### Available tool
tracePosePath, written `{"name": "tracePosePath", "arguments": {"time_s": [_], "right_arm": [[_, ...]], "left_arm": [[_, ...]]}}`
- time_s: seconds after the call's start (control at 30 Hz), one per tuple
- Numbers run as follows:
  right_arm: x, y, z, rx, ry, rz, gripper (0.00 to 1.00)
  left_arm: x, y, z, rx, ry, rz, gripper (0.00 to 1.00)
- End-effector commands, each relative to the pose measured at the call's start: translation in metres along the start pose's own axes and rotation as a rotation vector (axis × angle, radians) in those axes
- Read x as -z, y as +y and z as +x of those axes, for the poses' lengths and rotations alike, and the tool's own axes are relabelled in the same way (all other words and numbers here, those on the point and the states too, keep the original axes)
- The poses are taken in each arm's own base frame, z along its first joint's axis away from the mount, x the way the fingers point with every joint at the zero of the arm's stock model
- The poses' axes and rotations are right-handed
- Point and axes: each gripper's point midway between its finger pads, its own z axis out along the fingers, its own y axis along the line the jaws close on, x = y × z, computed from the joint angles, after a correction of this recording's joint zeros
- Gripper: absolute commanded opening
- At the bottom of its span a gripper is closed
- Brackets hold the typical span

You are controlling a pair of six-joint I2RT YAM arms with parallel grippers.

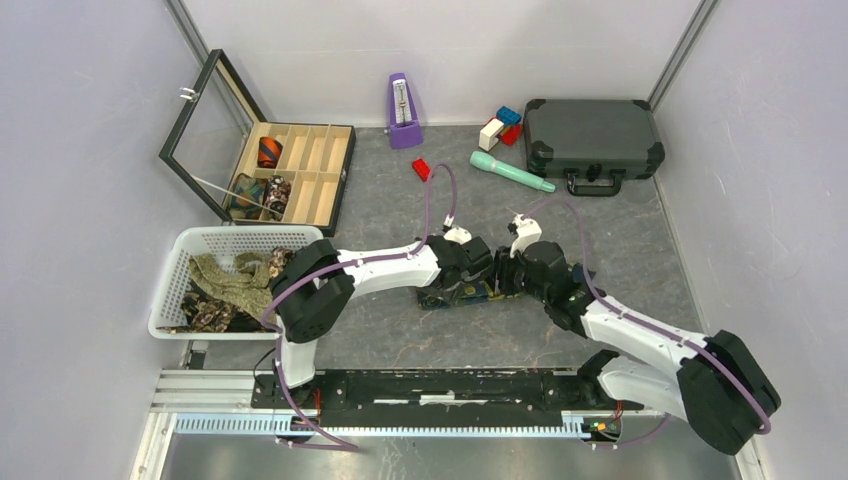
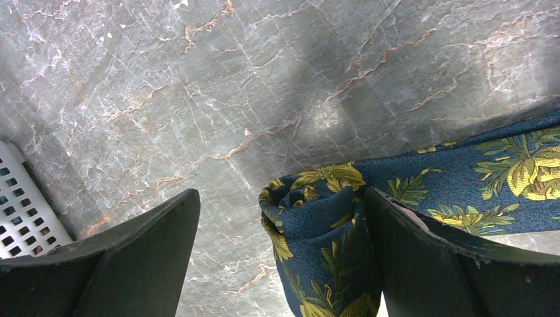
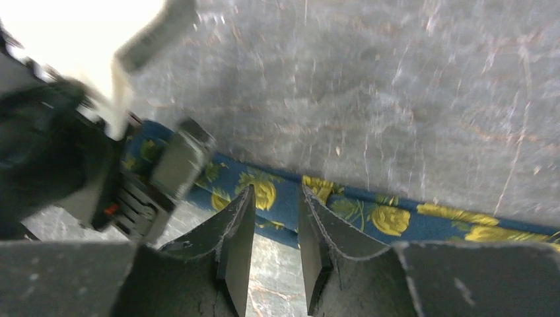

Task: Roll the ties
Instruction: Roll the tie at the center of the board.

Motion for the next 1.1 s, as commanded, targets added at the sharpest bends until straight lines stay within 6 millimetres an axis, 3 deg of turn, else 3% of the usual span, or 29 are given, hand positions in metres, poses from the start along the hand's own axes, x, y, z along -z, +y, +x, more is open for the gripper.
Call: {"name": "tracePosePath", "arguments": {"time_s": [0.0,0.6,0.77,1.07], "right_arm": [[-0.008,-0.001,0.026,-0.021,0.034,-0.047,0.36],[-0.014,-0.015,0.084,-0.069,0.140,-0.047,0.32],[-0.016,-0.018,0.088,-0.067,0.149,-0.039,0.32],[-0.017,-0.017,0.078,-0.043,0.141,-0.032,0.34]], "left_arm": [[0.014,-0.013,-0.022,0.076,-0.061,0.064,1.00],[0.016,-0.026,-0.030,0.082,-0.067,0.095,1.00],[0.023,-0.030,-0.036,0.092,-0.083,0.112,1.00],[0.058,-0.023,-0.055,0.137,-0.160,0.168,1.00]]}}
